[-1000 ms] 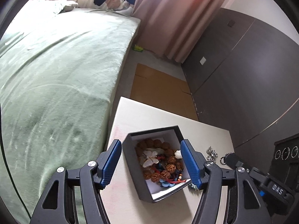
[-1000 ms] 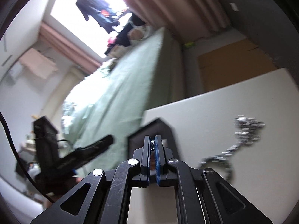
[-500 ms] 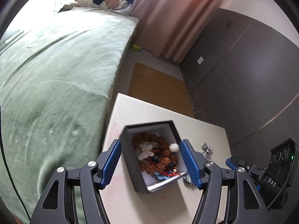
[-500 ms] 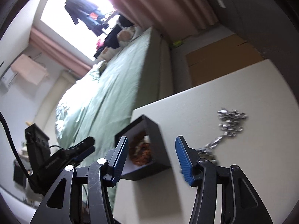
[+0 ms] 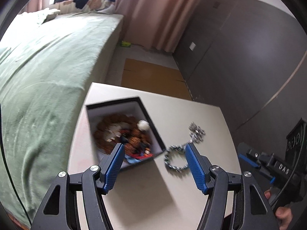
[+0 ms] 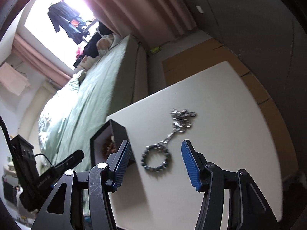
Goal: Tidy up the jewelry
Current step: 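Reach the left tool to the green-grey beaded bracelet and close on it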
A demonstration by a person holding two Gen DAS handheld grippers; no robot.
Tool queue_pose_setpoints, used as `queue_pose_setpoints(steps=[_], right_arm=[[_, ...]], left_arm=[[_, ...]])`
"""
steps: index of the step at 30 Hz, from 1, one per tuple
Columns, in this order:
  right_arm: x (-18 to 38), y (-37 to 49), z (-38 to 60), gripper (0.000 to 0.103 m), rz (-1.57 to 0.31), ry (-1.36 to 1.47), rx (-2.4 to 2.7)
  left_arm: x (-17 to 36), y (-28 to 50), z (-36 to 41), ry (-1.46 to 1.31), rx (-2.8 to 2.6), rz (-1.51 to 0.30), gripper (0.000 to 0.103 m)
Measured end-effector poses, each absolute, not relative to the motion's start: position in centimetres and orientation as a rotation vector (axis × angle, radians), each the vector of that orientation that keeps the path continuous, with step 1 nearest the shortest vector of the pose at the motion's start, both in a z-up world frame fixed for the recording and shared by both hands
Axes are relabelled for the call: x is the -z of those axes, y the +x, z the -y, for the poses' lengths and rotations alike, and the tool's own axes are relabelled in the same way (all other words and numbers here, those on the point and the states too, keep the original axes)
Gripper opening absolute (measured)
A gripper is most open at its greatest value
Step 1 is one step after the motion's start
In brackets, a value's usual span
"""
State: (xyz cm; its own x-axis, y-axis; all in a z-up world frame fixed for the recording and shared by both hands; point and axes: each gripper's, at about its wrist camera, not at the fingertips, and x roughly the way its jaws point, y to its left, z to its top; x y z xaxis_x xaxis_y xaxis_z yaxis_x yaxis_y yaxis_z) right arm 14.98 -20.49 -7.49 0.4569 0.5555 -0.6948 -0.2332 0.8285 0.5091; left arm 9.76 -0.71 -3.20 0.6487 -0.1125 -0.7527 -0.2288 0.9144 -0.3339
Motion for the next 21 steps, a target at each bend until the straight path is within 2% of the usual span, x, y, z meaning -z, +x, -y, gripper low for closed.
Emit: queue_pose_setpoints(steps=[3,5,7,10,15,21], right_arm=[[7.5,15.0,21.5,0.056,-0.991,0.370,-0.475],[7.6,14.9,22.3,0.064,-0.993,0.376,-0.457],[7.5,14.8,22.9,0.078,-0.987,0.382,-0.443],[7.5,14.7,23.8,0.087,-0.995,0.397,-0.430],[8.0,14.7,24.9,0.092,-1.017,0.417,-0.408],[8.1,14.6,25.7,0.092,-1.019,0.404,-0.397]], left_arm=[[3.9,10.0,2.7,-0.389,-0.064,-0.899,0.066],[4.5,10.2,3.6,-0.372,-0.066,-0.917,0.066],[5.2,10.3,4.5,-0.359,-0.067,-0.931,0.065],[6.1,10.5,5.5,-0.344,-0.074,-0.946,0.061],[7.8,11.1,6.5,-0.329,-0.097,-0.968,0.054],[9.6,12.0,7.1,-0.325,-0.127,-0.991,0.047]])
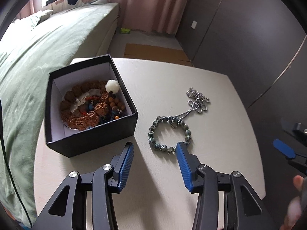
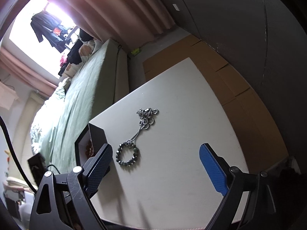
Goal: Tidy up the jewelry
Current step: 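Reach the left tool to the green-grey beaded bracelet and close on it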
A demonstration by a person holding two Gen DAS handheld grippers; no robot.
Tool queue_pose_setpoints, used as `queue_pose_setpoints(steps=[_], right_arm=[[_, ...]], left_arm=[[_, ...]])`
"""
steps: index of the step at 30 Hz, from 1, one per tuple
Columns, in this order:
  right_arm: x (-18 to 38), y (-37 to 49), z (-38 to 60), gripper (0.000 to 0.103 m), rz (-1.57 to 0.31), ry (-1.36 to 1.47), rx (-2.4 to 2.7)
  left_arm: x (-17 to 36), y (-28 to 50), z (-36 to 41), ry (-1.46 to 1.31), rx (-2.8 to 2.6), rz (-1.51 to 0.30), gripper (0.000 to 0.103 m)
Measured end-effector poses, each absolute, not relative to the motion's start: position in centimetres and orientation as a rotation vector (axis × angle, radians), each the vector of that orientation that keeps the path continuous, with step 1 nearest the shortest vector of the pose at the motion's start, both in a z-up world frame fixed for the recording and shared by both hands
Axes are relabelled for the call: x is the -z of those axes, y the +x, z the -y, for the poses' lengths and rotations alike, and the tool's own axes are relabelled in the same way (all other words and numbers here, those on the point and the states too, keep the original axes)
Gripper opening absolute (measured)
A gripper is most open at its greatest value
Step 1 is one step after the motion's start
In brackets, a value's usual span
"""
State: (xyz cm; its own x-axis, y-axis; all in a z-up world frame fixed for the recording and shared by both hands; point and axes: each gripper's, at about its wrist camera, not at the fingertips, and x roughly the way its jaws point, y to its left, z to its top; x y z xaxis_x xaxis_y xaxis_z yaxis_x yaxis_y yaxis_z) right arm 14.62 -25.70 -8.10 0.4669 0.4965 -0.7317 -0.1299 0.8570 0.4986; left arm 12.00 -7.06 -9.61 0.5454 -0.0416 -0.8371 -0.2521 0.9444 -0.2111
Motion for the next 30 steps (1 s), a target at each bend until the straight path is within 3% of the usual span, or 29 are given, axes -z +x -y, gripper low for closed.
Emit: queue_pose_setpoints(steps=[15,19,20,30], right_arm=[[8.5,15.1,26.2,0.092,-1.018,0.387,-0.361],[8.9,15.2,26.0,0.092,-1.032,0.368,-0.338],[9.0,15.2,25.9,0.092,-1.035,0.365,-0.334],[9.6,15.4,25.5,0.092,-1.064,0.359,-0.316]], left_arm=[[12.5,14.2,8.3,-0.242,-0.223,-0.981,0.043],[12.4,14.6,9.2,-0.196,-0.181,-0.989,0.020],[12.4,14.6,9.3,-0.186,-0.180,-0.999,0.009],[11.4,13.0,8.0,-0.242,-0.074,-1.055,0.008]])
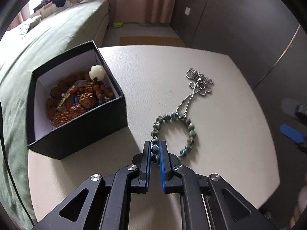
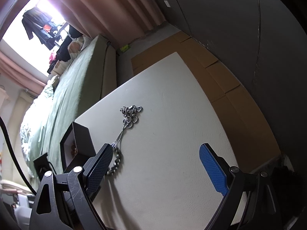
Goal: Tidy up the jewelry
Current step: 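Reach the left tool to the green-grey beaded bracelet and close on it, then drop the beaded bracelet in the box with left tool while right grasps silver chain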
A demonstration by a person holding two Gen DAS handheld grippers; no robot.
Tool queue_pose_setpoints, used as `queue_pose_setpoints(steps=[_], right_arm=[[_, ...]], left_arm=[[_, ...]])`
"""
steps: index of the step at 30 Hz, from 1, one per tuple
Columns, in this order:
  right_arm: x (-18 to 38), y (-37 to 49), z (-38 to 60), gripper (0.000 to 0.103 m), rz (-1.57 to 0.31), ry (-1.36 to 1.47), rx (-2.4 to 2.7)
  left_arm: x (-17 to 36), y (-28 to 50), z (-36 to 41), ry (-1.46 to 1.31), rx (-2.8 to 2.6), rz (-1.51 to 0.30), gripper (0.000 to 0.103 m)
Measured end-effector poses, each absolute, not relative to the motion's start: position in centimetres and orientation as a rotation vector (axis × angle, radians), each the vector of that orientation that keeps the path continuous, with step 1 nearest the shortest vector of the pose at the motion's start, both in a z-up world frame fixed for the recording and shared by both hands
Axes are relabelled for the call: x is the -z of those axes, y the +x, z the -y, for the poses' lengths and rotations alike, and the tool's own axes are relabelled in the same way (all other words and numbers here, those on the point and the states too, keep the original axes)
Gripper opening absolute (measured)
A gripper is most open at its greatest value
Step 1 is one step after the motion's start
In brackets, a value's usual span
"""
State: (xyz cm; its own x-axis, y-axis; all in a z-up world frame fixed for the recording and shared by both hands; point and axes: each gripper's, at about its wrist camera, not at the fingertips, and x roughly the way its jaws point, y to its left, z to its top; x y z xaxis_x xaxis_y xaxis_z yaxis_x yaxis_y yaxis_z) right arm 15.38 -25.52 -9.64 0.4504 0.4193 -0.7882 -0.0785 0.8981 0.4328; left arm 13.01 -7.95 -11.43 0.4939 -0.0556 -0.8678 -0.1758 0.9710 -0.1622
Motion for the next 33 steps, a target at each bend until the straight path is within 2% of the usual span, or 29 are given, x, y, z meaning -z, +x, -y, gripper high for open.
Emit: queue_pose_setpoints(steps=[9,11,16,18,24,33], right_arm=[[9.6,15.2,24.5,0.091,-1.058,0.346,-0.337],[9.5,15.2,24.2,0.088,-1.051,0.339,-0.344],[9.7,15.7,23.3,0.072,-1.042,0.337,-0.368],[9.7,15.9,22.8,0.071,-1.033,0.324,-0.377],[9.5,16.4,20.4,0.070,-0.979,0.222,-0.402],[11.6,18.4,16.8,0.070,-0.974,0.020,-0.377]], left_arm=[[5.8,11.1,6.7,-0.339,0.019,-0.914,0.008],[5.0,10.9,6.2,-0.354,0.022,-0.889,0.008],[2.9,10.5,4.6,-0.396,0.019,-0.837,0.008],[1.9,10.3,3.9,-0.404,0.014,-0.809,0.008],[0.4,10.2,1.8,-0.429,-0.007,-0.756,0.008],[1.1,11.5,-2.0,-0.480,-0.044,-0.754,0.008]])
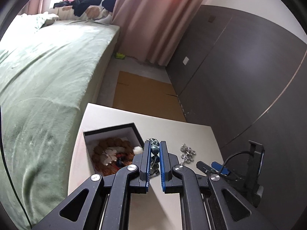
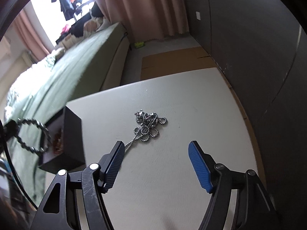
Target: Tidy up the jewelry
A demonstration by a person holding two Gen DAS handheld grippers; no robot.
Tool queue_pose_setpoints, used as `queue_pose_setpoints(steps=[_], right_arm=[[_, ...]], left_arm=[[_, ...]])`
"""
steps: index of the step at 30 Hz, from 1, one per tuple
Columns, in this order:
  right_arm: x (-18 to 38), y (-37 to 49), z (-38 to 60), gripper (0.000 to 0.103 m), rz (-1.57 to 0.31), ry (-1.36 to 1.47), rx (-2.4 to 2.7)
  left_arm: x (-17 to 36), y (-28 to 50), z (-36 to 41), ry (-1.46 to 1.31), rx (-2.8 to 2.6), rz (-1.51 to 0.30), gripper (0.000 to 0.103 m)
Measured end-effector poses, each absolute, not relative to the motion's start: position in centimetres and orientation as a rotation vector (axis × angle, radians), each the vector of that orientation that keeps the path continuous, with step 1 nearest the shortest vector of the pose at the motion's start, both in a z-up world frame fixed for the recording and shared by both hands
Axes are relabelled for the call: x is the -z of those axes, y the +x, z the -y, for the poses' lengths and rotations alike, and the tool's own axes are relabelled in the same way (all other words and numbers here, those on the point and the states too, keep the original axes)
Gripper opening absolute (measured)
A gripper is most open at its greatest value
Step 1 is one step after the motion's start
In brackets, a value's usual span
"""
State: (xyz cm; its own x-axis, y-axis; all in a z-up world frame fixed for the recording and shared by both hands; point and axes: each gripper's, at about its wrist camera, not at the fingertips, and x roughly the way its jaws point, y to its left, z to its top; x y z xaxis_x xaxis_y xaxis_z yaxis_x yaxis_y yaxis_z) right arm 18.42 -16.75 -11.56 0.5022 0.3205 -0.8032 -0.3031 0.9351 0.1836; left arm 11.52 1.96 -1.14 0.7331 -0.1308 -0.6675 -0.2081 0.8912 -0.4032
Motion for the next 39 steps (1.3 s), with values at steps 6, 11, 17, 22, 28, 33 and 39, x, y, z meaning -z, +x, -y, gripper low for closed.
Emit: queue_pose_setpoints(steps=[6,11,17,22,28,33,39], right_arm=[[12.6,19.9,14.5,0.070,-0.963,-0.090,-0.364],[13.5,21.3,13.0,0.070,-0.975,-0.128,-0.350],[13.8,22.0,11.8,0.071,-0.940,-0.194,-0.299],[13.3,21.2,11.8,0.028,-0.948,-0.221,-0.324],[12.8,20.3,13.1,0.021,-1.007,-0.122,-0.394],[11.3,19.0,14.2,0.006,-0.999,-0.026,-0.450],[10.2,17.6,14.7,0.006,-0.982,0.060,-0.496]], left_arm=[[2.0,12.9,-3.7,-0.494,-0.055,-0.769,0.008],[3.5,13.6,-5.4,-0.532,-0.059,-0.795,0.008],[5.0,14.1,-6.7,-0.584,-0.055,-0.829,0.008],[5.4,14.3,-7.1,-0.648,-0.030,-0.859,0.008],[4.5,13.2,-7.0,-0.650,-0.028,-0.865,0.024],[3.3,11.6,-7.2,-0.649,-0.061,-0.821,0.055],[2.9,10.3,-7.7,-0.654,-0.077,-0.823,0.055]])
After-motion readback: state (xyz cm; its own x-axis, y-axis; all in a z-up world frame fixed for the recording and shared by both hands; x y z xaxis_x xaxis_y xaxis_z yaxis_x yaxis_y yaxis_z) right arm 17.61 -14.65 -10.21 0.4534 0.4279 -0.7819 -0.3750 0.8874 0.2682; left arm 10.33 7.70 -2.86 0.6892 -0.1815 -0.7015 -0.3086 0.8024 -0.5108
